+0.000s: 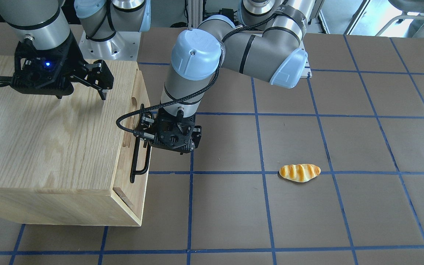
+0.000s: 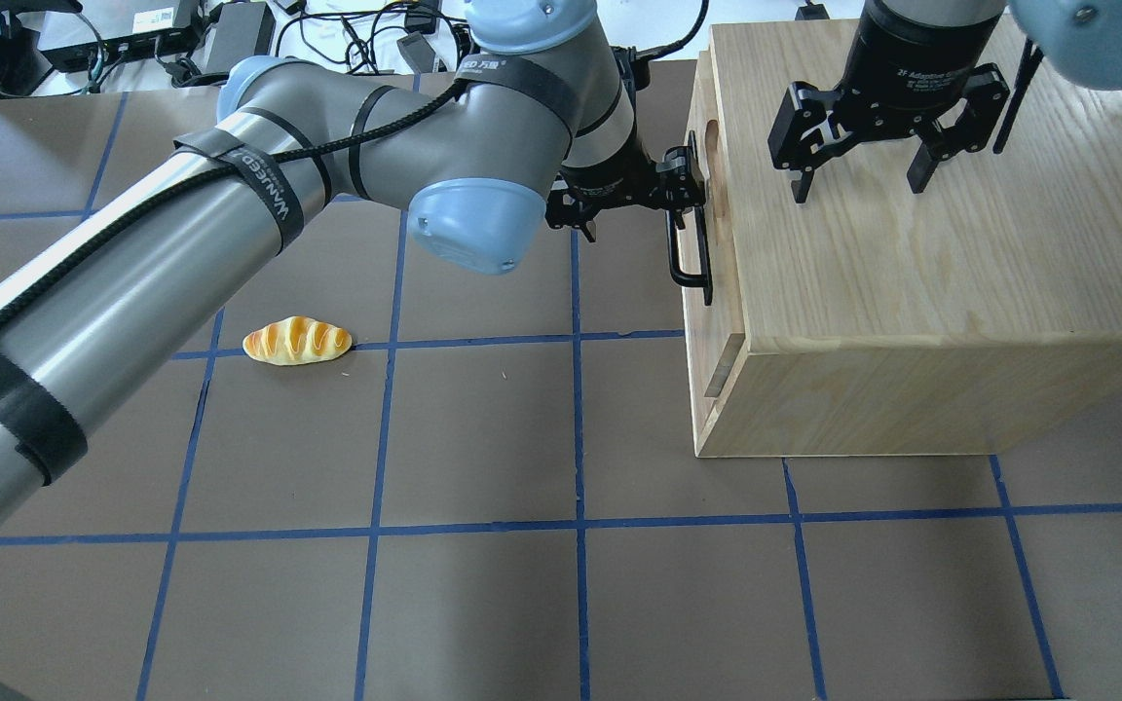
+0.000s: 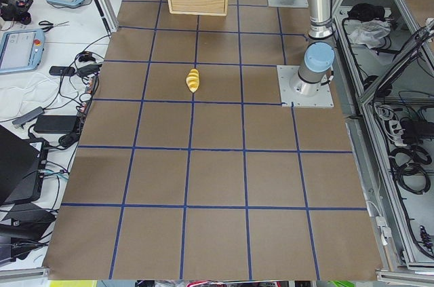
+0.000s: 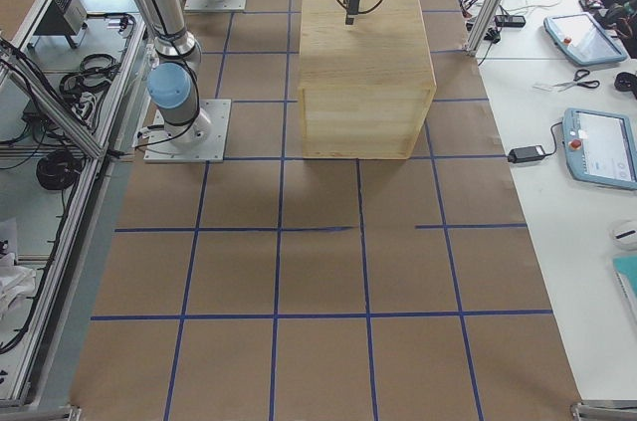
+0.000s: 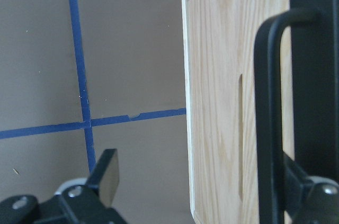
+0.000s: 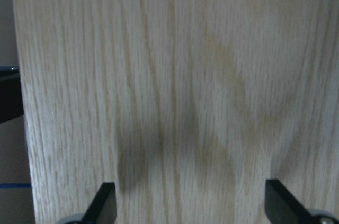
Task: Open upper drawer
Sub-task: 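Pull the handle with the left gripper away from the cabinet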
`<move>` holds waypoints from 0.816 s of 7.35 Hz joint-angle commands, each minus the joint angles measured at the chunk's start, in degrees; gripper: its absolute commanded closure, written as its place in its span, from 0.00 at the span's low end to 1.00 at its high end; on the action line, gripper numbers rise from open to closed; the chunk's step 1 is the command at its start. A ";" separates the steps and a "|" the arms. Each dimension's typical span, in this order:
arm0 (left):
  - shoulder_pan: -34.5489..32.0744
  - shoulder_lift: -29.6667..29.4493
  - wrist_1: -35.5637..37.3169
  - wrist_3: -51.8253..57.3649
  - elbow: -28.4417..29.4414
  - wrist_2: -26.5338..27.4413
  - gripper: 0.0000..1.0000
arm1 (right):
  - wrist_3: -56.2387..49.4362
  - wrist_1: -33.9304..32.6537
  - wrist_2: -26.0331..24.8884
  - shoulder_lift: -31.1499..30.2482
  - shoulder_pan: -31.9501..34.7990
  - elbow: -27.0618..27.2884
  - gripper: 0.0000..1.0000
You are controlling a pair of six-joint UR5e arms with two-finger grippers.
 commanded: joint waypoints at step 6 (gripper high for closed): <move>0.60 0.22 -2.94 1.80 1.16 1.12 0.00 | 0.05 0.00 0.00 0.00 0.00 -0.04 0.00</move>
